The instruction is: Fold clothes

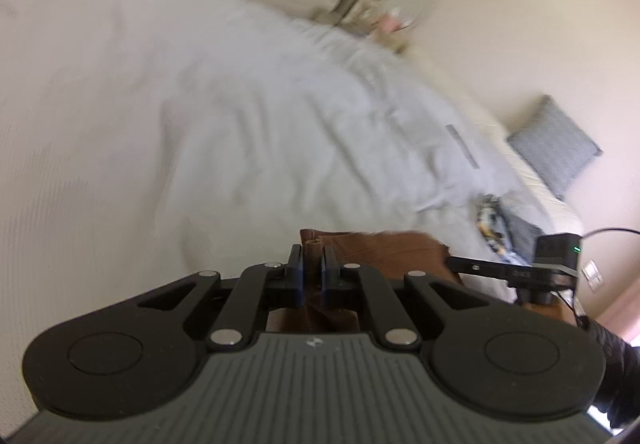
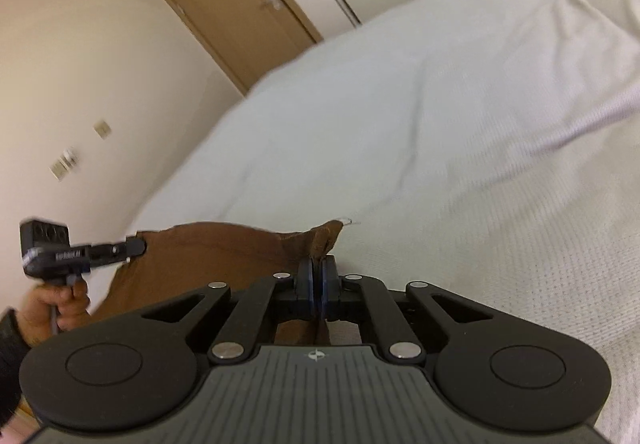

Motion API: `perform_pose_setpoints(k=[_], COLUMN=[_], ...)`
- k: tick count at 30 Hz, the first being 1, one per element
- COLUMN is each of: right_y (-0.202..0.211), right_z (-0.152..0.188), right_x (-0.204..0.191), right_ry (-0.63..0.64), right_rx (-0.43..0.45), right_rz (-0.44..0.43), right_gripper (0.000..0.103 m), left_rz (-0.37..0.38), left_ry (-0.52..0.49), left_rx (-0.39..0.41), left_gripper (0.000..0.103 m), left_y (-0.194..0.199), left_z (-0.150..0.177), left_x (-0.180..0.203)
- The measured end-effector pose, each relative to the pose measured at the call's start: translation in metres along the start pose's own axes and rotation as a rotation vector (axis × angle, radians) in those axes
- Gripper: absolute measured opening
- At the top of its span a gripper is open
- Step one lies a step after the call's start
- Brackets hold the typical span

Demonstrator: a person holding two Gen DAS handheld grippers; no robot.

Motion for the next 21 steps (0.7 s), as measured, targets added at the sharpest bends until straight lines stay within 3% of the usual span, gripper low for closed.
perform_pose_setpoints(k=[2, 4, 7, 10, 13, 16, 18, 21], right_y=[-0.006, 0.000, 0.017, 0.039, 0.063, 0.077, 0.081, 0.083], right_z=[0.001, -0.001, 0.002, 0.024, 0.056, 0.096, 0.126, 0.166], right_x=[0.003, 0.005, -0.008, -0.031, -0.061, -0.093, -0.112, -0.134], right_ry=[0.001, -0.017, 0.031, 0.142, 0.285, 0.463, 0.598, 0.804], right_rx=[-0.007, 0.029, 0.065, 0.075, 0.071, 0.048, 0.019, -0.014], right_rz=[0.032, 0.056, 0.092, 0.110, 0.118, 0.146, 0.173, 0.229], right_gripper=[0.020, 0.021, 0.027, 0.030, 0.045, 0.046, 0.049, 0.053], left_rz=[-0.044, -0.080, -0.133, -0.197, -0.281, -0.320, -0.329, -0.357], left_ry=[0.019, 0.032, 0.021, -0.087, -0.345, -0.675, -0.890, -1.230], left_rx=[-0.005, 0.009, 0.029, 0.061, 0.063, 0.059, 0.057, -0.015], left_gripper=[0.012, 0.017, 0.017, 0.017, 0.018, 0.032, 0.034, 0.042], left_y=[-0.001, 0.006, 0.027, 0.058, 0.088, 0.109, 0.119, 0.111], left_z=[0.003, 0.005, 0.008, 0.011, 0.027, 0.063, 0.092, 0.141], left_x=[-0.004, -0.006, -0.007, 0.011, 0.053, 0.110, 0.145, 0.182])
Point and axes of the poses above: each gripper's, at about its wrist camera, not at the fingertips, and y roughly against the way its jaws point, x to its right, z to its underside, the point moved 5 cm from there along -y, roughly the way its jaws point, and after that the axes turned 7 degrees about -y, right-handed, at the moved point
